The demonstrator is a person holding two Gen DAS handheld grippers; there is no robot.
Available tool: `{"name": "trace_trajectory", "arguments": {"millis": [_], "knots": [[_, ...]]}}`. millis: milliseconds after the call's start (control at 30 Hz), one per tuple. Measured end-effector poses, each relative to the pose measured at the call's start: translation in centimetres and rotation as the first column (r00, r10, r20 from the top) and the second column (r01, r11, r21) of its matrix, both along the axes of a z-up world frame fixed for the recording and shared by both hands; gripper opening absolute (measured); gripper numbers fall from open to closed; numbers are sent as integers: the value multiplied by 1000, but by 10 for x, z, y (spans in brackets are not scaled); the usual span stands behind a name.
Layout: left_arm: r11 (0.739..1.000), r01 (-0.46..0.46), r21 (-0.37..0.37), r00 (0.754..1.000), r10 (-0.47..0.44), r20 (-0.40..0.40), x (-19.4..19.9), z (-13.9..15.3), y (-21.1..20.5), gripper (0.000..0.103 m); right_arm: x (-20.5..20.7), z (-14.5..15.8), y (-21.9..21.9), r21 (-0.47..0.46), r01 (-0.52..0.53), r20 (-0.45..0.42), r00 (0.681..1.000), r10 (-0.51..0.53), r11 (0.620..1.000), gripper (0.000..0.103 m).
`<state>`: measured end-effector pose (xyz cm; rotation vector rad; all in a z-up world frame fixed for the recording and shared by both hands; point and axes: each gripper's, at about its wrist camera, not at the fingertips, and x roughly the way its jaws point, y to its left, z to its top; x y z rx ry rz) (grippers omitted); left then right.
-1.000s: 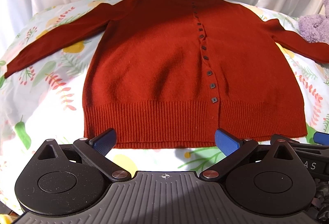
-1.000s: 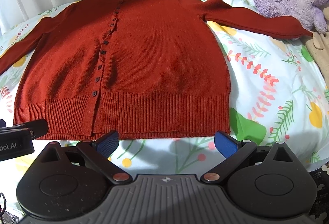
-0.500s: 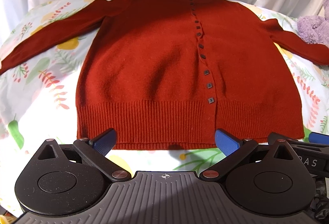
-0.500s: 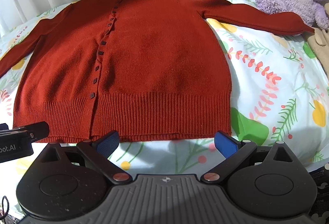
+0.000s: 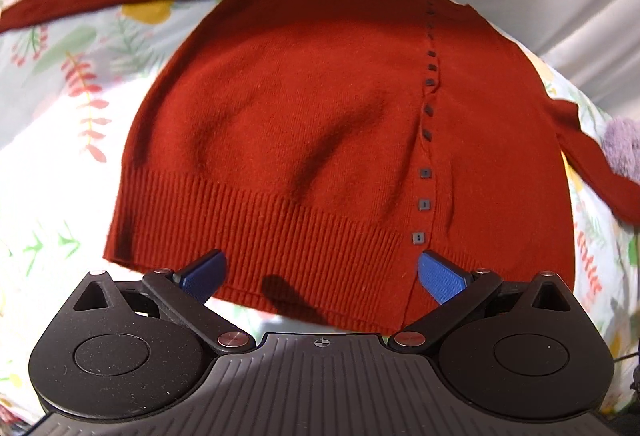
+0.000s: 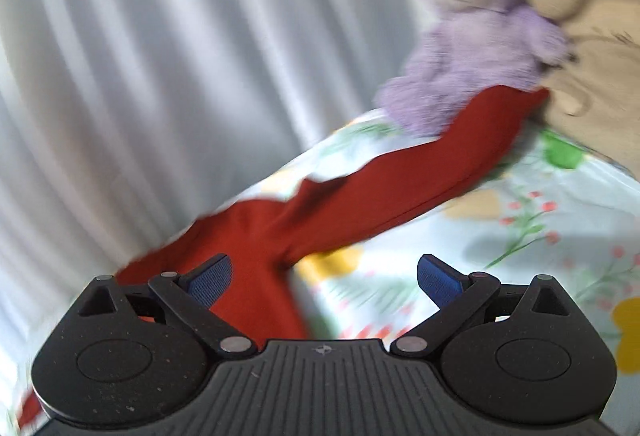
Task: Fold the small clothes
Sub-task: 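Grasp the cardigan sleeve cuff with the right gripper and lift it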
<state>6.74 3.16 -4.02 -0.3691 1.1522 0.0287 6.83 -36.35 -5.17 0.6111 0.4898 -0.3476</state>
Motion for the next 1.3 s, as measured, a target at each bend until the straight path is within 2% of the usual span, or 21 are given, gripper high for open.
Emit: {"name": "trace_trajectory", "arguments": {"millis": [67, 133, 200, 233, 367, 433, 533, 600, 667, 733, 833, 900, 1000, 1067, 1133, 1200, 1233, 1300], "knots": [[1000, -20, -6, 1000, 20, -7, 9, -5, -1, 103, 6, -9, -50, 93, 91, 36, 995, -95, 991, 99], [1000, -26, -7, 999, 26, -26, 18, -9, -5, 103, 13, -21, -94, 172, 179, 33, 982, -187, 969, 98], [999, -28, -33, 999, 27, -34, 26, -14, -8, 103, 20, -39, -128, 239, 240, 31, 967, -255, 941, 92], [998, -34, -47, 999, 33, -37, 29, -16, -10, 103, 23, -48, -143, 270, 266, 16, 960, -280, 925, 87], [994, -17, -106, 997, 9, -76, 43, -25, -23, 103, 38, -80, -184, 352, 334, -26, 937, -347, 874, 57], [994, -6, -110, 996, -4, -89, 48, -28, -29, 103, 43, -92, -196, 388, 350, -23, 928, -371, 853, 48], [995, 7, -104, 995, -17, -94, 53, -30, -37, 103, 42, -98, -207, 437, 339, 35, 919, -392, 833, 39], [992, 6, -129, 995, -19, -100, 56, -32, -39, 103, 43, -97, -210, 444, 329, 67, 916, -397, 834, 37], [987, -3, -160, 994, -14, -105, 58, -34, -39, 103, 45, -92, -211, 425, 333, 60, 918, -393, 842, 20], [985, -7, -173, 994, -11, -104, 60, -34, -41, 103, 48, -85, -208, 388, 341, 35, 923, -383, 856, 16], [985, 5, -172, 995, -23, -99, 62, -32, -42, 103, 49, -70, -199, 291, 343, 44, 928, -370, 893, 8], [983, 6, -182, 995, -23, -93, 65, -30, -40, 103, 50, -59, -191, 240, 341, 52, 930, -363, 909, 7], [972, -9, -234, 996, -11, -85, 73, -28, -34, 103, 65, -30, -168, 131, 273, 92, 954, -286, 953, 7], [968, -2, -251, 997, -16, -70, 83, -23, -33, 103, 80, -4, -139, 18, 172, 131, 976, -173, 985, 7], [970, 32, -242, 999, -37, -16, 93, -13, -34, 103, 96, 20, -99, -110, 38, 162, 987, -20, 993, 7], [970, 63, -233, 998, -54, 45, 105, -4, -34, 103, 111, 37, -51, -209, -136, 178, 968, 174, 969, 7], [968, 73, -239, 996, -58, 71, 112, 0, -34, 103, 117, 40, -26, -245, -228, 174, 946, 274, 942, 7], [955, 88, -284, 993, -62, 101, 127, 3, -31, 103, 126, 40, 28, -320, -402, 135, 877, 461, 858, 7]]}}
